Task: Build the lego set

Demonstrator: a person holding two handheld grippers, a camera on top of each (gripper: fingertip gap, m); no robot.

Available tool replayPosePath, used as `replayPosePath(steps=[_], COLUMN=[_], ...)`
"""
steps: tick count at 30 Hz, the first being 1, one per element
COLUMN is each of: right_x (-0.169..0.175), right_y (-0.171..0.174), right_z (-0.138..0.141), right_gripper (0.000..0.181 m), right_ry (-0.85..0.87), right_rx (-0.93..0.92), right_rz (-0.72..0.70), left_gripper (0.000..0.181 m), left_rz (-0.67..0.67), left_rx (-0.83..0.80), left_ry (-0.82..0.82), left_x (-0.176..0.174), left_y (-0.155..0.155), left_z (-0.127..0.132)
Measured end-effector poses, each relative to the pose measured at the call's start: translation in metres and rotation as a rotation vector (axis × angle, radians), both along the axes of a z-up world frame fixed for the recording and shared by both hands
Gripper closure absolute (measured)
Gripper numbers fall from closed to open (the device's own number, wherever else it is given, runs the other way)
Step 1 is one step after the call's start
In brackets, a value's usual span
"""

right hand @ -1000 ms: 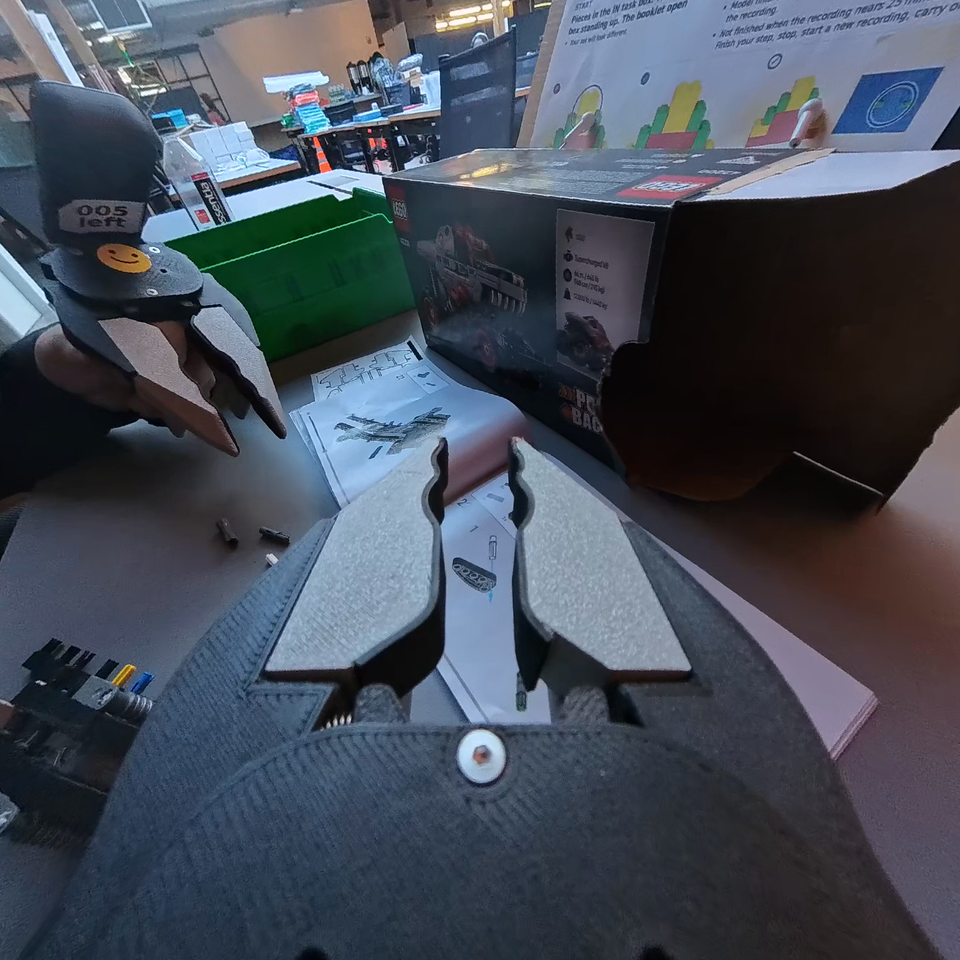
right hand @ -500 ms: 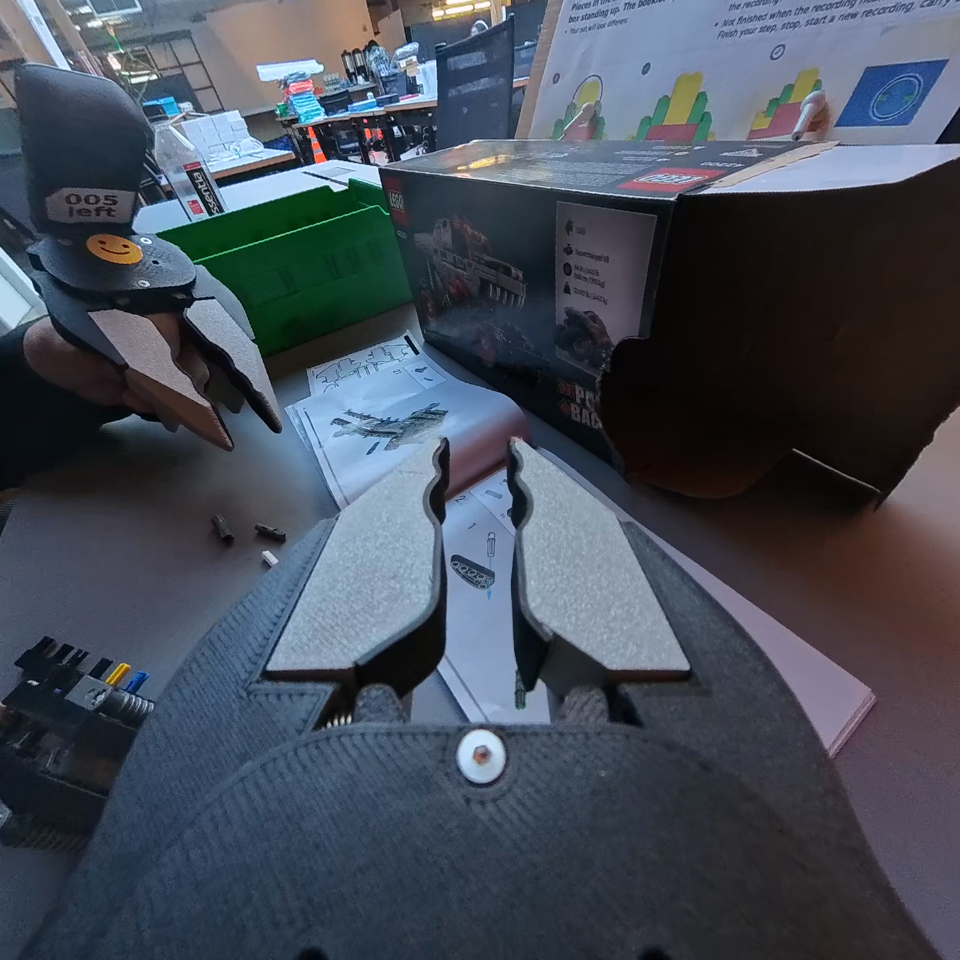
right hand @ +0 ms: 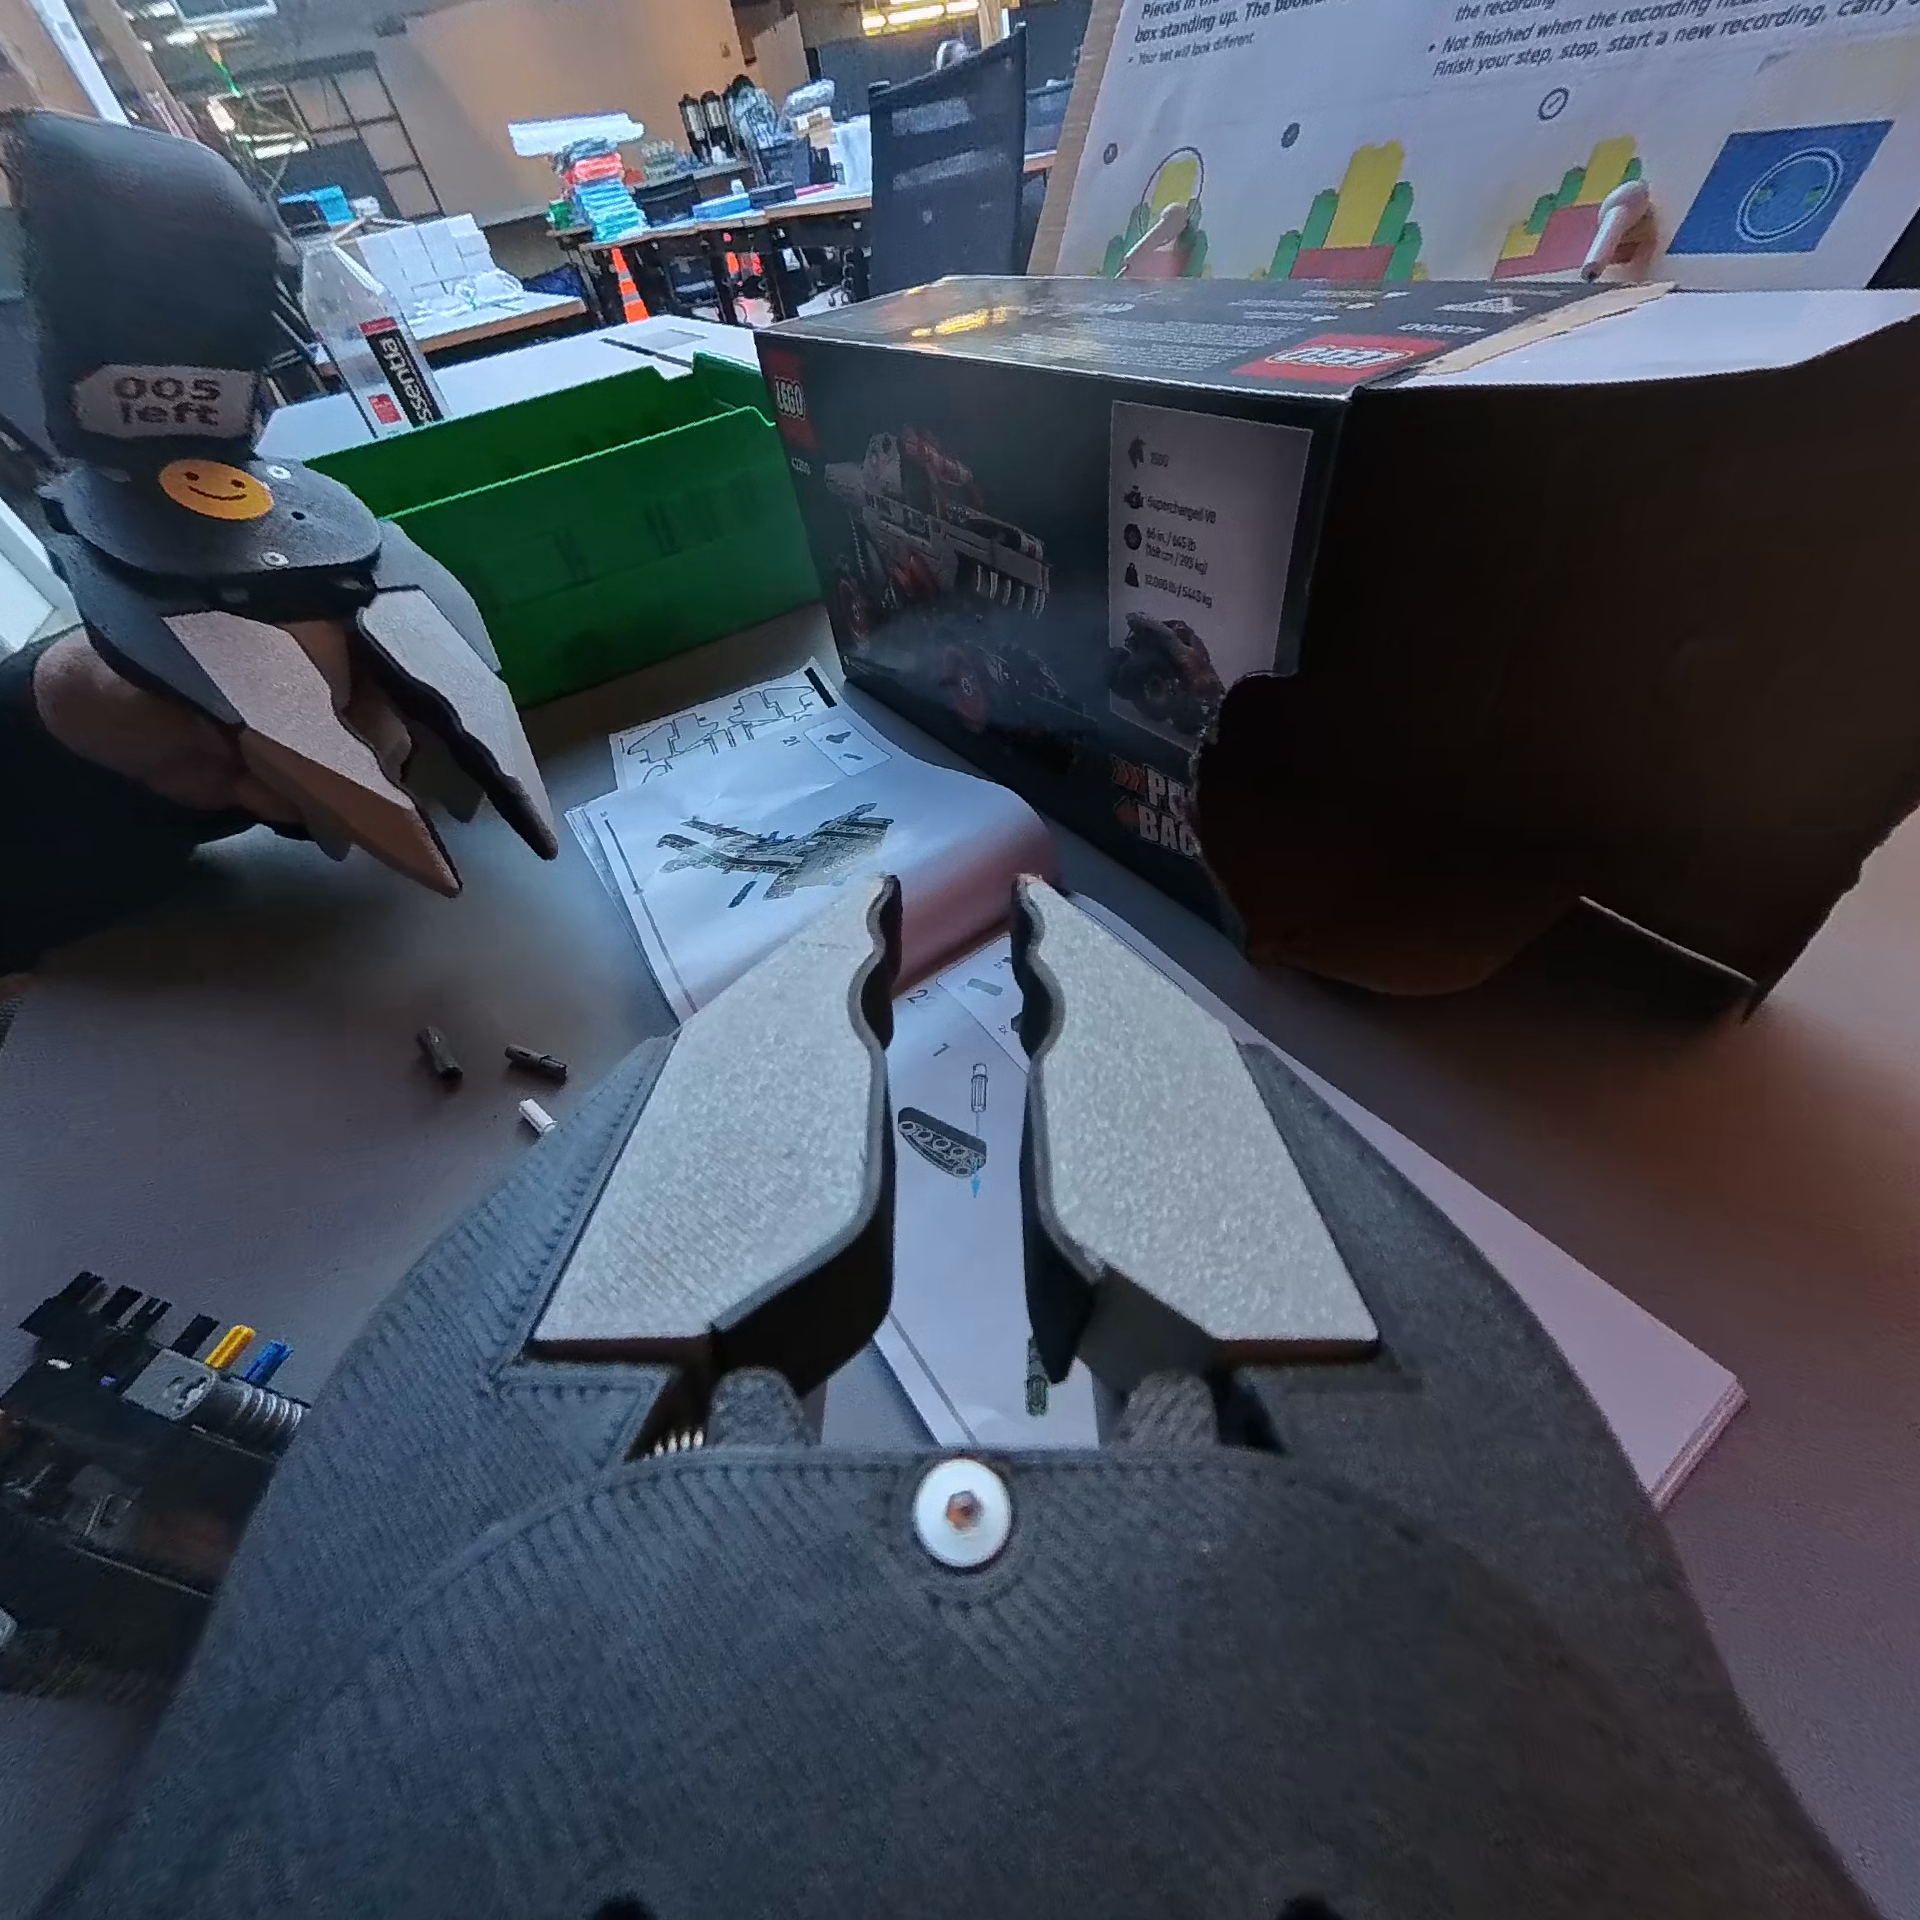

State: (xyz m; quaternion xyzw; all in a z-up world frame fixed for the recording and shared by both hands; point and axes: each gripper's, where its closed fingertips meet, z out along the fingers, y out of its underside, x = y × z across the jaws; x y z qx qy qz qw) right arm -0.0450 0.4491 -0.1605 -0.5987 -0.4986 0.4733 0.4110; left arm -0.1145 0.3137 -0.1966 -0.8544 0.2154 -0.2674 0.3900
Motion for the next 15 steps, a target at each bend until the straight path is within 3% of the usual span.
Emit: replayPosePath(steps=[6,8,12,15], right_x=[0.0,0.0,0.003,0.008], right_y=[0.0,0.002,0.009,0.014], right_z=[0.0,-0.003,-0.006,-0.006], right_gripper=[0.163,0.163,0.163,0.162], right_ry=[0.001,-0.006,-0.004,0.006], right_rx=[-0.003,-0.008,-0.031,-0.05], right_rz=[0.0,-0.009,-0.04,-0.063], left_gripper=[0.165,0.169,0.181,0.181], left_rz=[0.026,0.038,0.044,0.124], left_rx=[0.065,0.148,0.271,0.417], left_ry=[0.053,0.052,-0.032,-0.017], left_x=[0.001,0.002,0.005,-0.03], left_y=[0.004,0.007,0.0,-0.012], left_z=[0.004,0.016,0.059,0.119])
